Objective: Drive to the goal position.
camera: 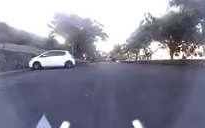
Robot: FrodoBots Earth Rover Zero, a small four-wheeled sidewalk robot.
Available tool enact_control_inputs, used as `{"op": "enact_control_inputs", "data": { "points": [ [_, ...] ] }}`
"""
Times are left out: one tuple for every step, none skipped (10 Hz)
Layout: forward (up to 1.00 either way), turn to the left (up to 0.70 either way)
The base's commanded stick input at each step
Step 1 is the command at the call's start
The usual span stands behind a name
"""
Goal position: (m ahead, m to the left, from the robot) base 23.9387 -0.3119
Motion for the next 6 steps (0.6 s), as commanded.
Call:
{"op": "enact_control_inputs", "data": {
  "points": [
    [0.5,0.0],
    [0.5,0.0],
    [0.5,0.0],
    [0.5,0.0],
    [0.5,0.0],
    [0.5,0.0]
  ]
}}
